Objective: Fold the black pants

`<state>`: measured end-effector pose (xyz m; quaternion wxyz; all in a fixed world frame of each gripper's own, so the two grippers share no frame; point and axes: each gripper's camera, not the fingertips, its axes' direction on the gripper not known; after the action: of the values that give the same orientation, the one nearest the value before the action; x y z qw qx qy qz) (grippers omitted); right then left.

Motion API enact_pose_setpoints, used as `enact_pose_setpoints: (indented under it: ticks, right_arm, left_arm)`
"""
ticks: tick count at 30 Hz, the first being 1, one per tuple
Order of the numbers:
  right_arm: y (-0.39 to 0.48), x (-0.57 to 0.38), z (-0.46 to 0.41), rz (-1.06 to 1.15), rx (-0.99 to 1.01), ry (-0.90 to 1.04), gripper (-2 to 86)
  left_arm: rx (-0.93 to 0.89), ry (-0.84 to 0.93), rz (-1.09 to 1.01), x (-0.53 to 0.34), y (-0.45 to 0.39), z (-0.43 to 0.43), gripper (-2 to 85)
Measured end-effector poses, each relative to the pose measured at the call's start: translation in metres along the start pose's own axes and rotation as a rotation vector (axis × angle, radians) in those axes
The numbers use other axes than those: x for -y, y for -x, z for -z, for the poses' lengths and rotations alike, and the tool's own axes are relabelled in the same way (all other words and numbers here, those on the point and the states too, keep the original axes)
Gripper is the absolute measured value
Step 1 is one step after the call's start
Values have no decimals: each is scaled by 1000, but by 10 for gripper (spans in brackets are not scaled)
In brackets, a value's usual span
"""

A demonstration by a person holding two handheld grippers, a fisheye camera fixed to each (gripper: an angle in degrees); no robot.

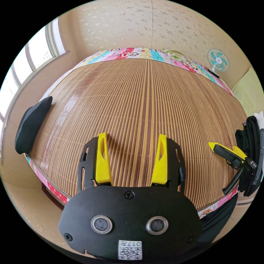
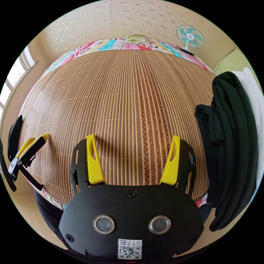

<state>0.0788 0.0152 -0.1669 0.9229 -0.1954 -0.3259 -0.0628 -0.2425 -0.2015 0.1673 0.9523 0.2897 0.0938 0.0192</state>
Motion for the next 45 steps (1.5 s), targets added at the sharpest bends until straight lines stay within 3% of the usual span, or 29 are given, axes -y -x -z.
enact_pose_setpoints:
  ticks: [45]
  right_arm:
    - [28,28,-19,-4,0,-4,349]
  left_arm:
    - [0,-3,7,13,-28,-36,240]
